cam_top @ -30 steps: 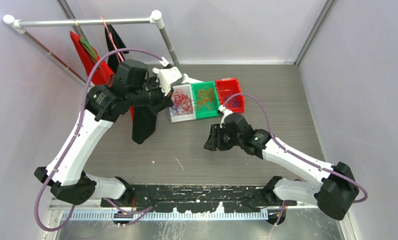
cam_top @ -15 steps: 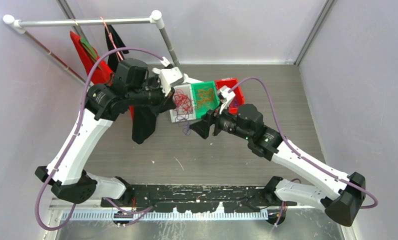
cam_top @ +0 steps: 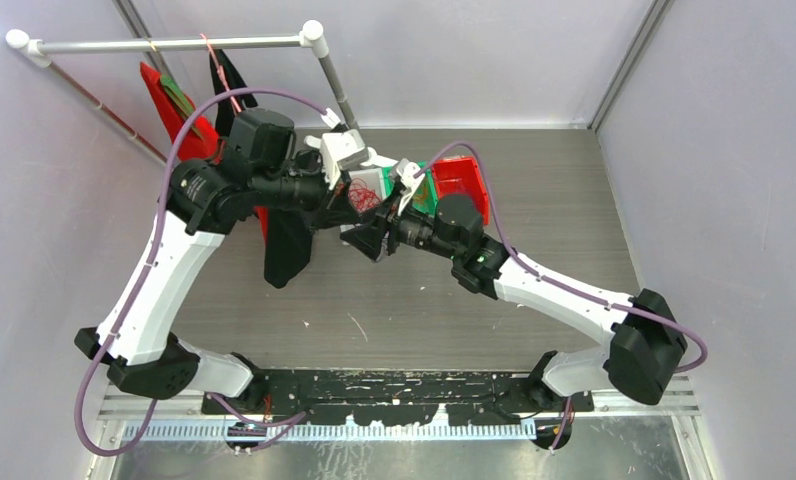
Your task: Untangle the cables
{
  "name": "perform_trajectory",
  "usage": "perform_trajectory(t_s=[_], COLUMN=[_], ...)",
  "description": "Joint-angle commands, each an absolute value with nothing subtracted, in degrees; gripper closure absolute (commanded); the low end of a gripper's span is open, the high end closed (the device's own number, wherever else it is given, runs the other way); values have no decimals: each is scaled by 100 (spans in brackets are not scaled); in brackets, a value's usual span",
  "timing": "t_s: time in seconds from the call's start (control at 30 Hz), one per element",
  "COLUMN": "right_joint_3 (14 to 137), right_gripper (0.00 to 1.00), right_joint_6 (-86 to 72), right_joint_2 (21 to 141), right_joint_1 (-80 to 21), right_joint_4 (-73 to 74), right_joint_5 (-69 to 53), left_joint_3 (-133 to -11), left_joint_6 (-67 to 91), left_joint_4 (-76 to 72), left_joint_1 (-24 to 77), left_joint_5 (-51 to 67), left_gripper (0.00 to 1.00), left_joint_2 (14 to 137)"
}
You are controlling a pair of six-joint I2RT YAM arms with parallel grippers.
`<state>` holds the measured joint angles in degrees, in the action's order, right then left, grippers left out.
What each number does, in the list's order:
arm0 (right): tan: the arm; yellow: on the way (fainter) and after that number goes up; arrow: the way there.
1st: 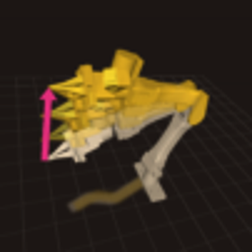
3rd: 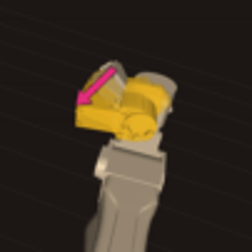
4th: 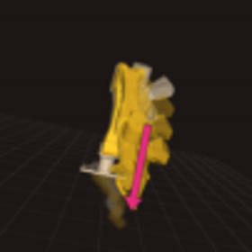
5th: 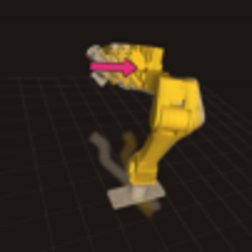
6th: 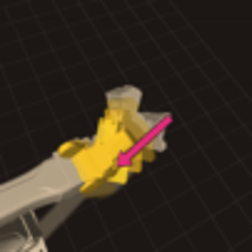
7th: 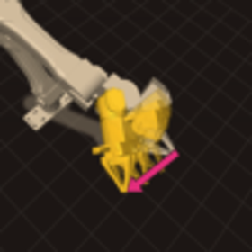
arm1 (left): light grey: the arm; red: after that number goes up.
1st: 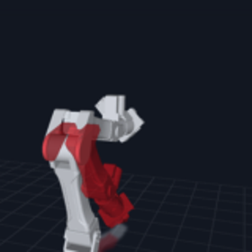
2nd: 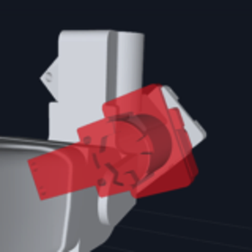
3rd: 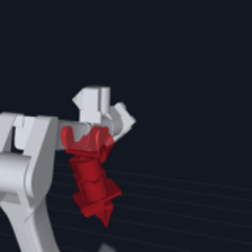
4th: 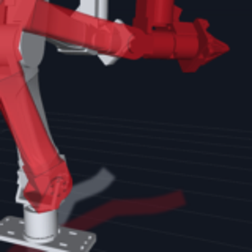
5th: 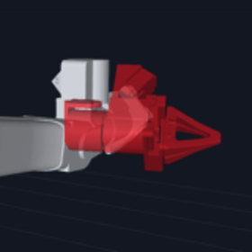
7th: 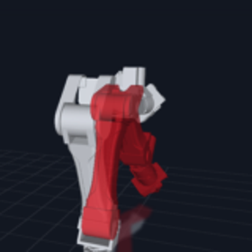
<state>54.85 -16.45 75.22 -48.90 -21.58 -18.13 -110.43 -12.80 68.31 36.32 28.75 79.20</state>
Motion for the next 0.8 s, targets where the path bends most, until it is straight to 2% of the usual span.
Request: perform_trajectory(t_s=[0.0,0.2,0.5,0.6,0.67,0.77], right_joint_3=[5634,5028,3814,3463,3453,3640], right_gripper=[44,51,56,54,47,45], right_joint_6=[-1743,-2350,-3105,-3067,-3039,-3056], right_joint_2=[7609,7774,7496,7136,6956,6694], right_joint_1=[-4887,-4887,-4887,-4858,-4780,-4536], right_joint_4=[-3298,-3600,-4013,-3694,-3497,-3338], right_joint_5=[-1779,-1946,-1548,-1301,-1217,-1260], left_joint_3=[-11393,-11811,-12607,-12616,-12482,-12147], left_joint_6=[-1084,-1090,-1172,-1280,-1285,-1241], left_joint_4=[6965,7063,7037,6852,6781,6599], left_joint_1=[3619,3621,3616,3619,3621,3621], left_joint_5=[3209,3208,3002,2800,2790,2793], left_gripper=[100,100,100,100,100,100], left_joint_2=[7933,7997,8179,8155,8147,8111])
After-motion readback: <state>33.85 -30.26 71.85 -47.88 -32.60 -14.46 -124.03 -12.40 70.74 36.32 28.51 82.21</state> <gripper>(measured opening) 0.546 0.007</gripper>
